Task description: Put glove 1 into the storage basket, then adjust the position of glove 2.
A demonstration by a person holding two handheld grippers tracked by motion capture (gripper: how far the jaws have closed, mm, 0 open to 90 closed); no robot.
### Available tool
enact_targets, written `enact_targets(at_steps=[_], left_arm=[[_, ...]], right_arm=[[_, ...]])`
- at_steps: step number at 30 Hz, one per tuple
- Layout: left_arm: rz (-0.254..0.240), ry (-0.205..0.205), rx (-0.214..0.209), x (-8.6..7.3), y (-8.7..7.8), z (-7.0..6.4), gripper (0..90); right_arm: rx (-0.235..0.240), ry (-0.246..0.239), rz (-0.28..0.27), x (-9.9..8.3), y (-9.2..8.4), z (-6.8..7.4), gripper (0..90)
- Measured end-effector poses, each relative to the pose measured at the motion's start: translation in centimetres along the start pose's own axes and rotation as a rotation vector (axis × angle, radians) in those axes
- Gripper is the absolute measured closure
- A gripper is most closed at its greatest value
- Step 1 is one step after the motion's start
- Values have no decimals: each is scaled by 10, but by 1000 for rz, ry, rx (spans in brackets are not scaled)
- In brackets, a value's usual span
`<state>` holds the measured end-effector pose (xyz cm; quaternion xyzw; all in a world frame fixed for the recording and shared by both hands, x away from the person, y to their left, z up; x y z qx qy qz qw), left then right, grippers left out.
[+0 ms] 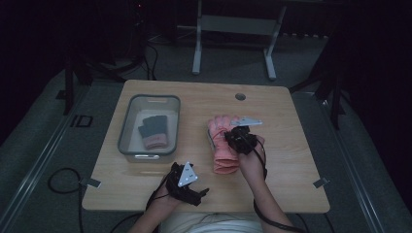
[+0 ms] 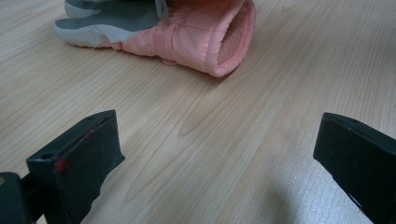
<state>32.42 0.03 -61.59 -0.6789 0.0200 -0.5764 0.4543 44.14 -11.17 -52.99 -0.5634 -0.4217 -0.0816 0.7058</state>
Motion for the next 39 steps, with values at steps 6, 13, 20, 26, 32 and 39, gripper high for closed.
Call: enact_targets(at_steps=[6, 13, 20, 26, 32, 39], left_arm=[[1, 1, -1, 0, 0, 0, 4], [3, 2, 0, -1, 0, 0, 4], [5, 0, 0, -1, 1, 0, 4], [18, 9, 5, -2, 2, 0, 4], [1, -10, 0, -1, -1, 0, 4], [-49, -52, -19, 8, -6, 2, 4]], right_arm=[[-14, 11, 39, -13, 19, -4, 875], [8, 3, 65, -21, 31, -2, 867], [44, 14, 48, -16, 26, 0, 749], [96, -5, 14, -6, 5, 5, 655], [106, -22, -20, -2, -11, 1, 626], [101, -40, -35, -6, -24, -15, 629]])
Point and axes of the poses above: each handheld gripper's, and its own axes: y roughly forward along the jaws, x roughly out of its top, z roughly to its left, the point moved 10 cm from there along y, roughly forward along the jaws, and after that the axes turned 6 degrees about z, right-handed, at the moved point
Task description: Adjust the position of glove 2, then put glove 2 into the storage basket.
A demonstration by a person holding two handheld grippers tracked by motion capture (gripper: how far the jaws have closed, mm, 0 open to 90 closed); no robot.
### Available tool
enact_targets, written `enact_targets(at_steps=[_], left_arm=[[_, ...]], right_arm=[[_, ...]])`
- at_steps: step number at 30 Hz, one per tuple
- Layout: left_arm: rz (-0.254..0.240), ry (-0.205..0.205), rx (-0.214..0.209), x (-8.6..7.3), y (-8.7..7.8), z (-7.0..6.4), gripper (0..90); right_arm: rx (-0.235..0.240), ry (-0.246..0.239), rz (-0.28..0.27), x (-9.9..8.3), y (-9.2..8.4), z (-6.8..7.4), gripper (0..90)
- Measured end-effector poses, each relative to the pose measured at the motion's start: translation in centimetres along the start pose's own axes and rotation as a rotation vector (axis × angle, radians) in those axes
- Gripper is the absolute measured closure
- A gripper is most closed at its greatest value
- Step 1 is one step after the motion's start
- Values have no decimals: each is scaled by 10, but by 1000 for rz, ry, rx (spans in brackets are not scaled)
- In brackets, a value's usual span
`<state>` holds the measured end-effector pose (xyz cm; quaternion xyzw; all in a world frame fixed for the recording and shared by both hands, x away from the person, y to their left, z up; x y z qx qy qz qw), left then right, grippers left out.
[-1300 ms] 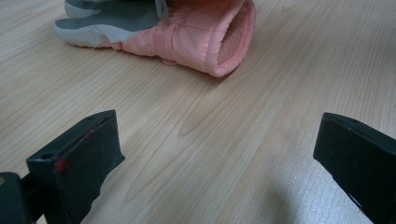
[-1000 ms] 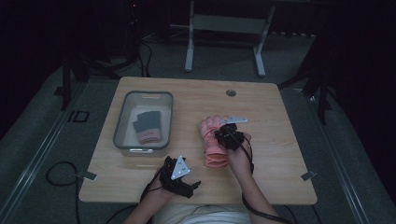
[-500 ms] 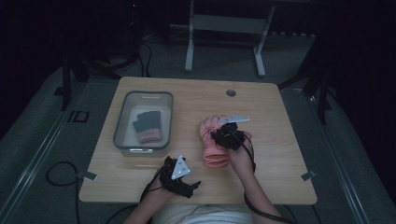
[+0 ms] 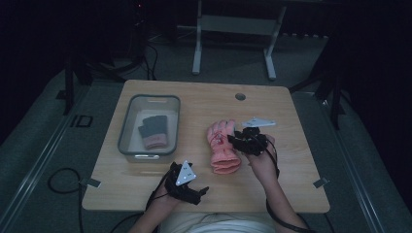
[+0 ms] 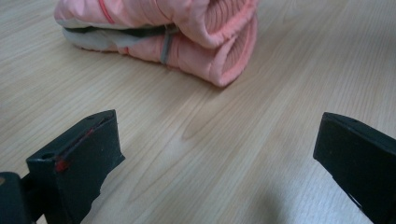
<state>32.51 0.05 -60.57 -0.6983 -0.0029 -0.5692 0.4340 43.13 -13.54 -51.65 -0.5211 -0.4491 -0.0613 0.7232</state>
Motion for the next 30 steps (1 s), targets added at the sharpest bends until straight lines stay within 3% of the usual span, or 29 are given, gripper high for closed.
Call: enact_targets(at_steps=[5, 7, 10, 13, 17, 21, 26, 30], left_arm=[[-33, -2, 5, 23, -9, 3, 28], [-49, -27, -2, 33, -14, 4, 28], [-93, -100, -43, 52, -22, 8, 31], [-102, -121, -46, 71, -22, 16, 42], [-70, -118, -1, 95, -12, 29, 75], [-29, -150, 54, 111, 2, 52, 146], [-13, -241, 66, 117, 16, 74, 161], [31, -286, 64, 108, 31, 82, 173]], right_arm=[[0, -54, -2, -2, -9, -14, 618], [-12, -76, -1, -2, -12, -22, 618], [-13, -86, -23, 2, -19, -32, 622], [-12, -90, -41, 7, -22, -37, 629], [-6, -86, -38, 12, -16, -39, 637], [4, -89, -27, 17, -6, -34, 638], [29, -89, -7, 21, 11, -22, 646], [41, -100, 27, 17, 24, -13, 635]])
Point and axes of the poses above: each handheld gripper's, and its own axes: y roughly forward along the jaws, x roughly out of its top, z roughly to its left, the point moved 10 cm from there along y, roughly forward along the jaws, and after that the axes turned 6 degrees about z, right-handed, at the moved point
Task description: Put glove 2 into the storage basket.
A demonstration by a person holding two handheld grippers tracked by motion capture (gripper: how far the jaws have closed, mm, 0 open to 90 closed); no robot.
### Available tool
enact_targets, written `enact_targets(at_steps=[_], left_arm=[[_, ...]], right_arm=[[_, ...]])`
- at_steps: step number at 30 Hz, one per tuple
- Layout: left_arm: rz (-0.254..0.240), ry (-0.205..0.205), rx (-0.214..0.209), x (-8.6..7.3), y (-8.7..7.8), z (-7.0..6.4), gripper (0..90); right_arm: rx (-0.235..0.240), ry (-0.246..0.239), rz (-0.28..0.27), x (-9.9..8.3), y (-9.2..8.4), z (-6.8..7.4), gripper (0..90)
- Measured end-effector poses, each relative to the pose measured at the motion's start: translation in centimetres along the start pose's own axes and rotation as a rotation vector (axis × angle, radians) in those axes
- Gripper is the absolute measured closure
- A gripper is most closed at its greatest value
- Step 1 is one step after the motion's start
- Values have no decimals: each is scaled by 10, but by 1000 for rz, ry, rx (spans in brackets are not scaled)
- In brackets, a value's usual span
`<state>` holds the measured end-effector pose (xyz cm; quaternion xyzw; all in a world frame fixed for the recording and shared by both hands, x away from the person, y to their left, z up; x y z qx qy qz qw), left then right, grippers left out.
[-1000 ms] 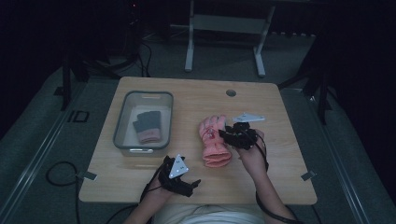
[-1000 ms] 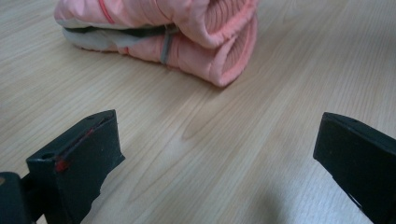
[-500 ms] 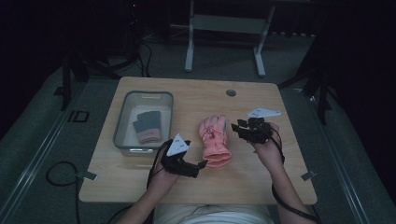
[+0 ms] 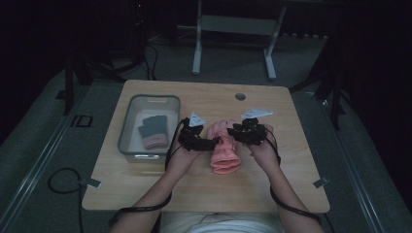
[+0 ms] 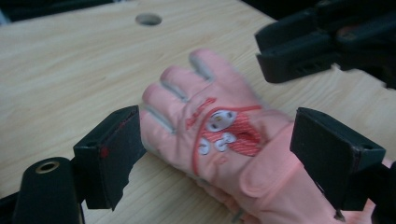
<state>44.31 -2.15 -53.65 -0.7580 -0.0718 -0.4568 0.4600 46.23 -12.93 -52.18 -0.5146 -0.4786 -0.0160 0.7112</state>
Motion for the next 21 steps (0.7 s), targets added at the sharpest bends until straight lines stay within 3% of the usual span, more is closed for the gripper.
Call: enact_targets(at_steps=[3, 8, 13, 17, 19, 21], left_arm=[[34, -41, -17, -8, 11, 4, 173], [88, -110, -37, -21, 28, 8, 171], [146, -208, -111, -32, 46, 10, 172], [184, -260, -161, -40, 58, 9, 178], [196, -288, -208, -44, 65, 7, 222], [193, -323, -283, -45, 68, 5, 307]], right_arm=[[-12, -6, 39, -12, 9, -1, 603], [1, 30, 100, -38, 21, -12, 502], [64, 85, 161, -54, 32, -22, 417], [130, 122, 173, -60, 38, -25, 414], [150, 132, 186, -63, 41, -24, 423], [177, 141, 189, -63, 43, -22, 485]])
Point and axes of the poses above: each handheld gripper's, and its own axes: y roughly forward along the jaws, x roughly out of its top, z roughly to its left, the point moved 10 cm from there along y, roughly forward along the jaws, and after that the axes turned 6 degrees about z, right-handed, at the moved point
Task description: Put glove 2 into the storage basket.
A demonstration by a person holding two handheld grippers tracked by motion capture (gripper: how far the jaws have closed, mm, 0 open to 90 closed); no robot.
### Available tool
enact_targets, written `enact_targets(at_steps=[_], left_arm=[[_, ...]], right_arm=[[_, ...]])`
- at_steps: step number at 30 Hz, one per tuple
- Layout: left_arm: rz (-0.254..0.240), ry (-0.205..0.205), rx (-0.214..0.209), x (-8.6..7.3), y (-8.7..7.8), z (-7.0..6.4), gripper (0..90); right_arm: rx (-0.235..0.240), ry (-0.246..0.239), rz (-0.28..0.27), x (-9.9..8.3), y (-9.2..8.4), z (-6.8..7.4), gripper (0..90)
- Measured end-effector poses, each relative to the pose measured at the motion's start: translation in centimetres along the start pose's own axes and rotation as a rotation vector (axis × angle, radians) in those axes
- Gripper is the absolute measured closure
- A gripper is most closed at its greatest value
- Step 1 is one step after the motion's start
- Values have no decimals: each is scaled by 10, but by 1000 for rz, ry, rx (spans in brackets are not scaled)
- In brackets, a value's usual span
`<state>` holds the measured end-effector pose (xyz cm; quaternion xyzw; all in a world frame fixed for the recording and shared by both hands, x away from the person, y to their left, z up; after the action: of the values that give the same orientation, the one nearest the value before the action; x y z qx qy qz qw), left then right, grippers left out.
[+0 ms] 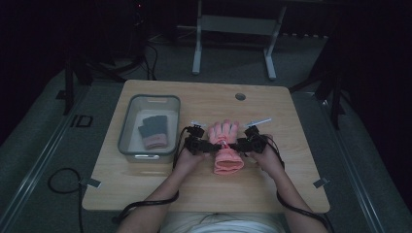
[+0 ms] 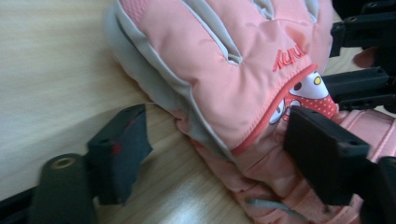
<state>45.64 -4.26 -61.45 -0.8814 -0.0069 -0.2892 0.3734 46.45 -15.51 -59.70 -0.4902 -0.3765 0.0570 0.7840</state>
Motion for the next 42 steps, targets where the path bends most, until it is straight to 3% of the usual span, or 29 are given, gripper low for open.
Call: enact_targets(at_steps=[5, 7, 10, 19, 20, 29, 35, 42], left_arm=[[3, -16, -75, 0, 2, -4, 514], [-5, -2, -75, 0, 1, -6, 633], [-14, 6, -70, 2, -2, -9, 725], [-29, 54, -82, 12, -17, -23, 756], [-37, 74, -77, 18, -24, -29, 759], [-73, 102, -77, 39, -55, -44, 761], [-96, 137, -46, 55, -84, -54, 760], [-116, 163, 0, 69, -114, -56, 761]], right_arm=[[41, 24, -1, -1, 3, 4, 594], [46, 24, -5, 0, 3, 5, 635], [42, 31, -17, 0, 2, 6, 677], [70, 53, -78, 6, -13, 10, 705], [63, 44, -89, 9, -17, 12, 710], [55, 25, -160, 33, -44, 24, 713], [54, 5, -210, 56, -64, 37, 713], [55, -19, -247, 82, -76, 53, 713]])
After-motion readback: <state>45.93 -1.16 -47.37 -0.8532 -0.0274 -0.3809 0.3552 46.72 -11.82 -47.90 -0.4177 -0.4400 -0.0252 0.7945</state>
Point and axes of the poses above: each handheld gripper's, and its own axes: y roughly forward along the jaws, x roughly out of its top, z roughly to its left, the point moved 10 cm from there along y, roughly forward along the jaws, and after that the axes turned 6 degrees about z, right-handed, at the moved point
